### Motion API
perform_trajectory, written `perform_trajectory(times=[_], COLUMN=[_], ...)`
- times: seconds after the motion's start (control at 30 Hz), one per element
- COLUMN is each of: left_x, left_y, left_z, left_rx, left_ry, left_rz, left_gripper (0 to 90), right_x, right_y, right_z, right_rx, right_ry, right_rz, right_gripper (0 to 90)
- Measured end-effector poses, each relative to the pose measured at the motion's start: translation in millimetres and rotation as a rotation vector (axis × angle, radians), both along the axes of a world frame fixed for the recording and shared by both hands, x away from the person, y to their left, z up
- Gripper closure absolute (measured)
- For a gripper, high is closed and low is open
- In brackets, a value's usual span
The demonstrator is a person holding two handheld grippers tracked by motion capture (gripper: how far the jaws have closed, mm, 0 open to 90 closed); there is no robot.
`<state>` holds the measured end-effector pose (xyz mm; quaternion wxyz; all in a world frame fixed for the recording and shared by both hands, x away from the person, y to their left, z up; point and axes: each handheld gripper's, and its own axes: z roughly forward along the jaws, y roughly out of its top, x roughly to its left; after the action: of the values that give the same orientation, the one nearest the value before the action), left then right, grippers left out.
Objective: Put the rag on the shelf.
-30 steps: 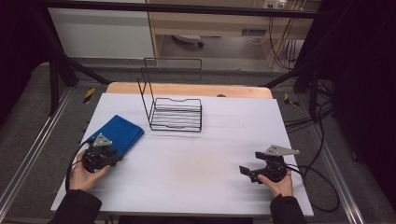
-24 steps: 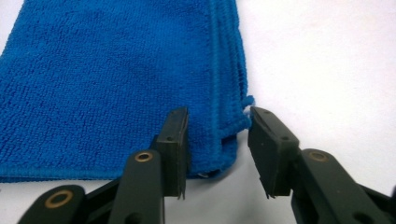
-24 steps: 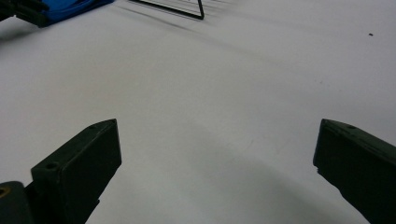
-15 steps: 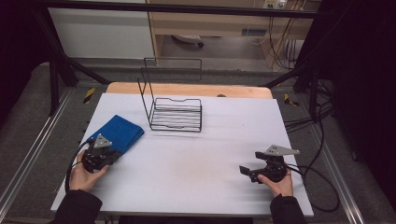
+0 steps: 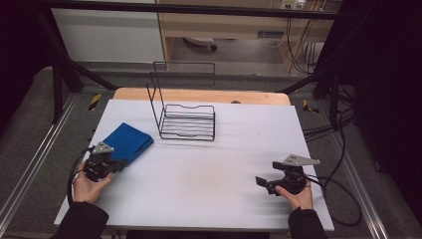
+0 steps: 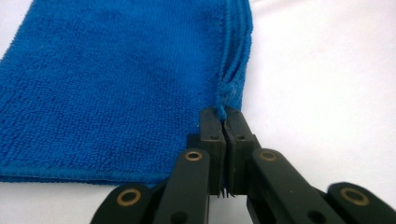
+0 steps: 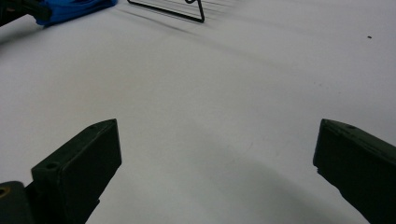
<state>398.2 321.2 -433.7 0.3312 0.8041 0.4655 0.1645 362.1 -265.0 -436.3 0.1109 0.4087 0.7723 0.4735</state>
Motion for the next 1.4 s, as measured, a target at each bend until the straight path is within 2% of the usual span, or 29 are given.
perform_trajectory(times=[0.07, 0.27, 0.47, 0.57, 0.87, 1.0, 1.1, 1.4], left_x=[-2.7, -9.4, -17.2, -22.6, -31.5, -34.6, -36.6, -44.9], left_y=[1.8, -3.0, -16.8, -24.0, -48.1, -59.5, -66.1, -89.6], left_z=[4.7, 11.6, 16.9, 19.8, 18.8, 16.7, 17.6, 18.7], left_rx=[-0.029, -0.048, -0.057, -0.094, -0.138, -0.127, -0.144, -0.141], left_ry=[0.001, 0.005, 0.012, 0.020, 0.052, 0.055, 0.057, 0.054], left_rz=[0.002, -0.022, -0.062, -0.086, -0.134, -0.145, -0.147, -0.176], left_gripper=[87.8, 87.8, 87.8, 87.8, 87.7, 87.7, 87.7, 87.7], right_x=[0.1, 0.1, 0.2, 0.2, 0.2, 0.2, 0.2, -0.2], right_y=[0.2, 0.5, 0.9, 0.8, 0.6, 0.9, 1.0, 1.3], right_z=[-0.2, -0.3, -0.6, -0.6, -0.4, -0.6, -0.7, -0.7], right_rx=[-0.004, -0.005, -0.006, -0.005, -0.007, -0.007, -0.008, -0.007], right_ry=[0.001, 0.006, 0.009, 0.007, 0.005, 0.006, 0.006, 0.009], right_rz=[0.003, 0.005, 0.005, 0.005, 0.005, 0.003, 0.004, 0.001], right_gripper=[1.5, 1.6, 1.6, 1.6, 1.6, 1.6, 1.6, 1.6])
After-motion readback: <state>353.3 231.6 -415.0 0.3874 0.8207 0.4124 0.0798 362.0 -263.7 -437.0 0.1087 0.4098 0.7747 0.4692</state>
